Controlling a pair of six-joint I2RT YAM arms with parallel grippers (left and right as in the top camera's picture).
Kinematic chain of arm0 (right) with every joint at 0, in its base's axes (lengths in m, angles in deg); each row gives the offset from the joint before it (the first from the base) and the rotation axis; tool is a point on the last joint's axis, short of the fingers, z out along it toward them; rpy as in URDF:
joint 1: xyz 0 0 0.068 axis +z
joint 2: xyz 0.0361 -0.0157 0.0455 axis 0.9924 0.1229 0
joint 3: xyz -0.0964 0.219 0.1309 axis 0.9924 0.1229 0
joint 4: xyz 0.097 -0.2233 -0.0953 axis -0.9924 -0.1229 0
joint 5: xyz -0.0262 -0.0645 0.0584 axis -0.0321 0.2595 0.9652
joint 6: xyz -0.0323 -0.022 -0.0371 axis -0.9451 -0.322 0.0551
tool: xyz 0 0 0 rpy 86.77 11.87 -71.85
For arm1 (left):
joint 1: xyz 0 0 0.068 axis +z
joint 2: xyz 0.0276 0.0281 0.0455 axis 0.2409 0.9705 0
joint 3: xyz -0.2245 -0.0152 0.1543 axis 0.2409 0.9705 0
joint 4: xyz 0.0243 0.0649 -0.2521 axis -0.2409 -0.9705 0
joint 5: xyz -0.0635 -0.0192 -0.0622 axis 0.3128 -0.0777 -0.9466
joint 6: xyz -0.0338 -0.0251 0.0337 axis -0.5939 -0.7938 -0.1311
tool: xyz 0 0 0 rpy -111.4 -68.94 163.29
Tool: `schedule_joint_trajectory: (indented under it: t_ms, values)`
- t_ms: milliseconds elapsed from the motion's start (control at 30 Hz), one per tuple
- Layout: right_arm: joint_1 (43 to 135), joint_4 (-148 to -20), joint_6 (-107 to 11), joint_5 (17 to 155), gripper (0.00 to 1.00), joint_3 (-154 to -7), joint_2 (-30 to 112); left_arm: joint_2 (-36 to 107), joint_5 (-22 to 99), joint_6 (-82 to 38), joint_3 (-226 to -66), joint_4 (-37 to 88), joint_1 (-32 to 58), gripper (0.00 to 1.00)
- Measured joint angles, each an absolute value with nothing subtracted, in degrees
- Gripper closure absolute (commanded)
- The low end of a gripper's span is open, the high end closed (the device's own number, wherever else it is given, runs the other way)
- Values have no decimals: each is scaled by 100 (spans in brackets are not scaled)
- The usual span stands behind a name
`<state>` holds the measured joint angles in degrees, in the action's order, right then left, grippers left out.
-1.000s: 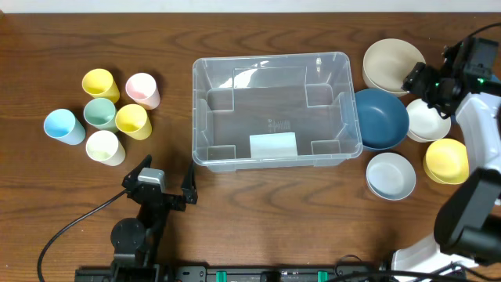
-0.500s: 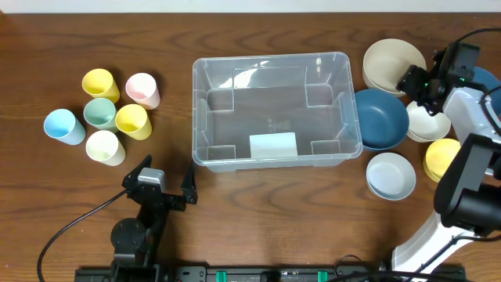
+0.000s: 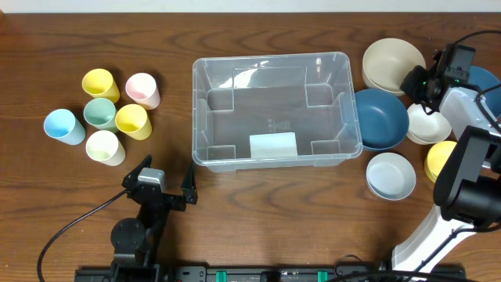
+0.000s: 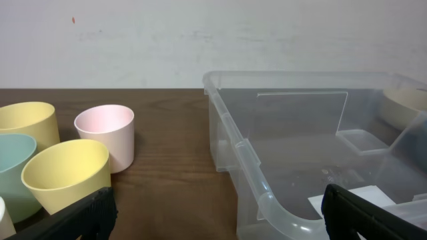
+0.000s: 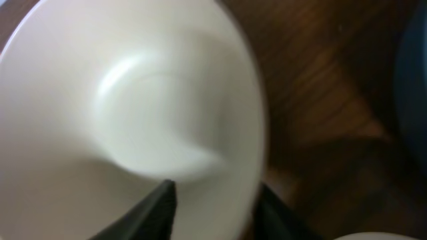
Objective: Pack container
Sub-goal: 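Reach the right gripper to the beige bowl at the back right, then grasp the beige bowl rim with the right gripper and lift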
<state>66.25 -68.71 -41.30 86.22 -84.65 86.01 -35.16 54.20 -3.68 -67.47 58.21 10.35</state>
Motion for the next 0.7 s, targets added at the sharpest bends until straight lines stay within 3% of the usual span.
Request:
schedule_joint_trajectory:
  t_ms: [133,700]
  values:
    - [6625,-6821,-4091,8556,98,-8465,8603,-3516,5420,-368,-6747,5821,1035,2]
    - [6346,-7134,-4045,8410,99,-8865,8603,-3516,5422,-368,-6747,5821,1035,2]
